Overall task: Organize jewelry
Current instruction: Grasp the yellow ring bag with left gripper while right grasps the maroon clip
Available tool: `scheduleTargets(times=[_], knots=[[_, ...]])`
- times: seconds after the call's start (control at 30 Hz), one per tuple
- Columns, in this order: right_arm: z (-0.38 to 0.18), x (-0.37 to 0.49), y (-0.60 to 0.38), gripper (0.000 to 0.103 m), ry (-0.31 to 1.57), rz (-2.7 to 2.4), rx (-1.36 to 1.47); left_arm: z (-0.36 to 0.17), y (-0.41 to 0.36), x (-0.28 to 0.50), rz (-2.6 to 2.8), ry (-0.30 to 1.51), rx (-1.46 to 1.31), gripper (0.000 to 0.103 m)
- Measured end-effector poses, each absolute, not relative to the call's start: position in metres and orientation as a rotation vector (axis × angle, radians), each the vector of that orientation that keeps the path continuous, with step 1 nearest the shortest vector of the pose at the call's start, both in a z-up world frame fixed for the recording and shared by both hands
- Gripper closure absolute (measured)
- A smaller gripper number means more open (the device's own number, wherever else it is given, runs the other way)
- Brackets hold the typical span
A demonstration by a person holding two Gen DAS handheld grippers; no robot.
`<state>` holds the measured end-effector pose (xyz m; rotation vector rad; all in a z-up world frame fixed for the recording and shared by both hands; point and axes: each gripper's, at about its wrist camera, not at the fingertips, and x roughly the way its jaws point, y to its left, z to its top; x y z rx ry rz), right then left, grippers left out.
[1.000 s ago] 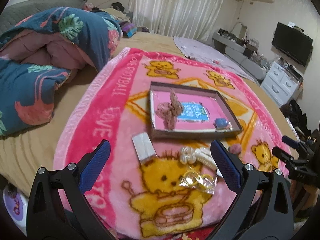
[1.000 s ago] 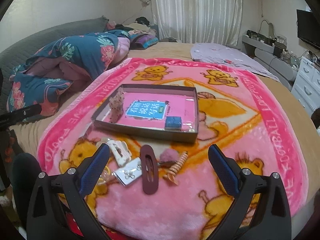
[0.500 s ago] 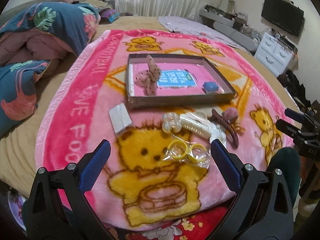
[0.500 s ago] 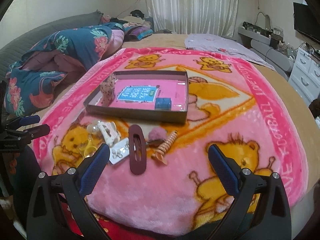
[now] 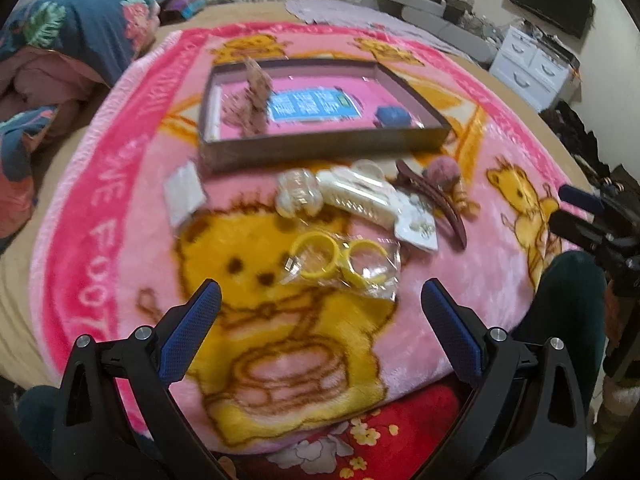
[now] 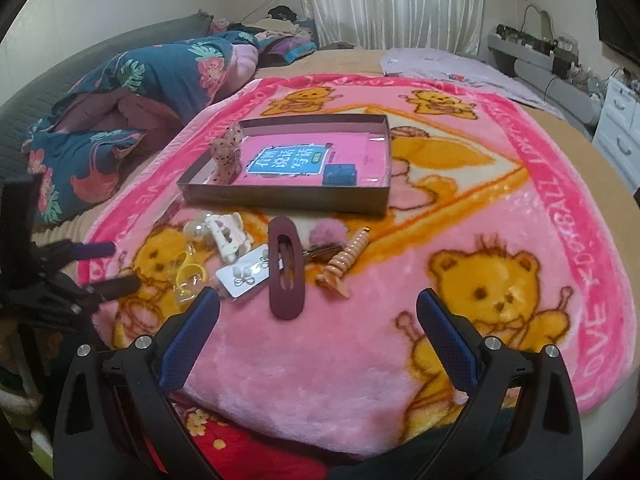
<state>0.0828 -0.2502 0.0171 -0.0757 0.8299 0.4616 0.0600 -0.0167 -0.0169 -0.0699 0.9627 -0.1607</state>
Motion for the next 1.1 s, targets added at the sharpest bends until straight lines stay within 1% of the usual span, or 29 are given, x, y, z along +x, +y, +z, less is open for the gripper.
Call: scheduleTargets(times=[0.4,0.6,0.67,0.7,0.73,0.77,0.8,0.83,0.9,0.93,1.1], knots=[[0.002,0.088,-0.247,0.005,0.87,0.47,-0.069,-0.054,-0.035,0.08,-0.163,0.988,-0.012,0.009],[-0.008,0.096,-0.238,0.005,0.897,0.496,-0.056,-0.064,-0.021,0.094,-0.185,1.017,-0.104,0.009],[-0.014,0.1,-0.233,0.005,0.916,0.511,-0.053,-0.065,-0.022,0.097,-0.187,1.013,-0.096,0.01],[-0.016,0.101,-0.23,0.008,0.922,0.516,-0.055,-0.065,-0.023,0.098,-0.188,1.009,-0.09,0.01],[-0.019,0.103,-0.227,0.016,0.929,0.524,-0.057,-0.066,-0.024,0.1,-0.188,1.009,-0.089,0.01],[-0.022,0.104,-0.223,0.02,0.942,0.532,-0.058,-0.067,-0.025,0.101,-0.188,1.01,-0.089,0.01],[-0.025,0.107,-0.22,0.027,0.958,0.54,-0.051,-0.067,-0.025,0.103,-0.188,1.009,-0.088,0.011],[-0.027,0.11,-0.218,0.029,0.965,0.546,-0.043,-0.067,-0.025,0.104,-0.185,1.006,-0.084,0.013],[-0.03,0.115,-0.214,0.031,0.976,0.55,-0.036,-0.068,-0.024,0.106,-0.168,1.002,-0.072,0.026],[-0.032,0.118,-0.211,0.036,0.985,0.552,-0.037,-0.068,-0.022,0.108,-0.17,1.004,-0.08,0.026],[-0.04,0.135,-0.201,0.046,1.012,0.555,-0.041,-0.067,-0.015,0.107,-0.189,1.006,-0.103,0.028]])
